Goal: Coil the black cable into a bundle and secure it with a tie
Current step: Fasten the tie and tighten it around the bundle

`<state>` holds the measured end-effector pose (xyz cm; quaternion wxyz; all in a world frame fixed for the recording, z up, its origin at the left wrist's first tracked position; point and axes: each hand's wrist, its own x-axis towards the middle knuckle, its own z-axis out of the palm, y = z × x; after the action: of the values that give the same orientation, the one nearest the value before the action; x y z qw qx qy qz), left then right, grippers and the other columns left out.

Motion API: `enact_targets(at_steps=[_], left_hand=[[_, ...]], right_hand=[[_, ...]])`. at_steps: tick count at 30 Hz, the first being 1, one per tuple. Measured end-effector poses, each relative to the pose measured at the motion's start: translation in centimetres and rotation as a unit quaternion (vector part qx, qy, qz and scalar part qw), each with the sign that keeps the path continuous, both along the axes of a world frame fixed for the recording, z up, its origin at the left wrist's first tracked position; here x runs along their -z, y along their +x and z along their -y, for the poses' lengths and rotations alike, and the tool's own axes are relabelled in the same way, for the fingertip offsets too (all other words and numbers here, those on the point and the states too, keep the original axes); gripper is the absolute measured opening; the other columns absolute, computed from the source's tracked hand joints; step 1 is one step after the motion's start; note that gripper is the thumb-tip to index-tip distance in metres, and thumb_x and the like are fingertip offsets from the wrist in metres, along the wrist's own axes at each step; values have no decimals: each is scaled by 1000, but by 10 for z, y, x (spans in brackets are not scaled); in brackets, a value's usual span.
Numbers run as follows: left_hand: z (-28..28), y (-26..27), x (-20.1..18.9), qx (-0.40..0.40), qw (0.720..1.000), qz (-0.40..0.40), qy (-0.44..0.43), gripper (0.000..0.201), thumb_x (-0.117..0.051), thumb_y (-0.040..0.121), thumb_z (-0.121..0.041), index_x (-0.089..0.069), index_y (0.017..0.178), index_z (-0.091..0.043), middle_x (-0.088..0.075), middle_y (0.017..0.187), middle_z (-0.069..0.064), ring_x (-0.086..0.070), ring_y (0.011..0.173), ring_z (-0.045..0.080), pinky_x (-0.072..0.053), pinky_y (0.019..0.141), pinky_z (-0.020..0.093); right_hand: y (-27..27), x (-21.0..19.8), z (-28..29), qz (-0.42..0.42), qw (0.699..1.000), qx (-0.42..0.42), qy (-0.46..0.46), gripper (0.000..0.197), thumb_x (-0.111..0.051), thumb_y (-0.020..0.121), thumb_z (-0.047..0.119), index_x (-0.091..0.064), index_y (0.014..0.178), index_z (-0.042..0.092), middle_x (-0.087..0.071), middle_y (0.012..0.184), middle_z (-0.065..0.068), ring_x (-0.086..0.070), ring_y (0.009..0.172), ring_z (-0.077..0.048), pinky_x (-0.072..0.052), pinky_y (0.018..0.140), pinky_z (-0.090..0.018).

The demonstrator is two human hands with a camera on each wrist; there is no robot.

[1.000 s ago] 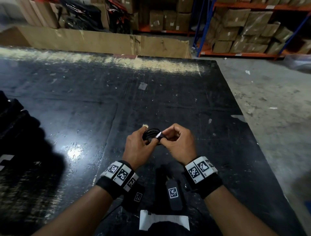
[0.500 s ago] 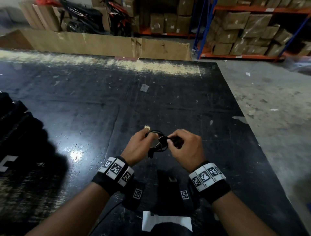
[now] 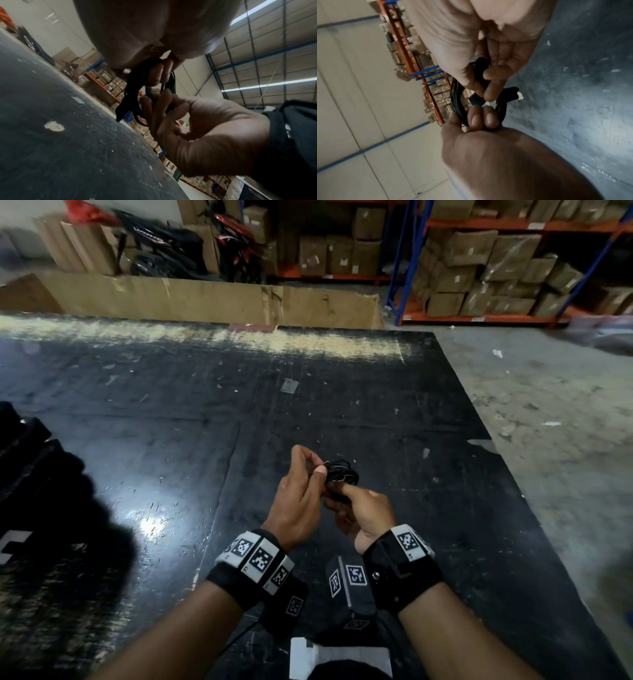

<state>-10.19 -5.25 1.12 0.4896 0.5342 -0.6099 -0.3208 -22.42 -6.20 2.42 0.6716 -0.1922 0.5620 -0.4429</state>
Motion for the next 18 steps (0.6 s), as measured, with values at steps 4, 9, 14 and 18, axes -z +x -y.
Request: enact_targets(at_steps=[4, 9, 14, 18], left_hand=[[-4, -1, -1, 26, 999, 21, -12, 5, -43, 106, -15, -43, 102, -12, -55, 75, -8, -51, 62, 0, -42, 62, 18], [-6, -4, -6, -3, 998, -58, -1, 15, -46, 101, -23, -38, 110, -15, -69, 77, 14, -67, 69, 28, -56, 69, 47], [-2, -5, -5, 9, 997, -56, 47, 27, -47, 98, -37, -57, 121, -29, -78, 98, 6, -74, 94, 28, -57, 87, 59], [1, -5, -7, -15, 1000, -2, 12, 33, -42, 101, -34, -70, 116, -27, -78, 100, -2, -73, 94, 20, -59, 82, 56]], right_hand=[[0, -5, -2, 67, 998, 20, 2, 15, -61, 90, -1, -65, 78, 5, -66, 47, -3, -54, 35, -4, -26, 33, -15], [-3, -3, -4, 168, 985, 11, -28, 18, -54, 97, 4, -67, 86, 8, -63, 53, 2, -49, 39, -2, -33, 35, -14], [-2, 3, -5, 211, 977, 25, -33, 15, -51, 98, 8, -65, 92, 7, -58, 48, 1, -49, 38, -4, -39, 38, -17], [-4, 0, -9, 197, 980, 16, -31, 13, -55, 97, 10, -67, 91, 8, -66, 59, 1, -52, 41, -5, -39, 39, -16]])
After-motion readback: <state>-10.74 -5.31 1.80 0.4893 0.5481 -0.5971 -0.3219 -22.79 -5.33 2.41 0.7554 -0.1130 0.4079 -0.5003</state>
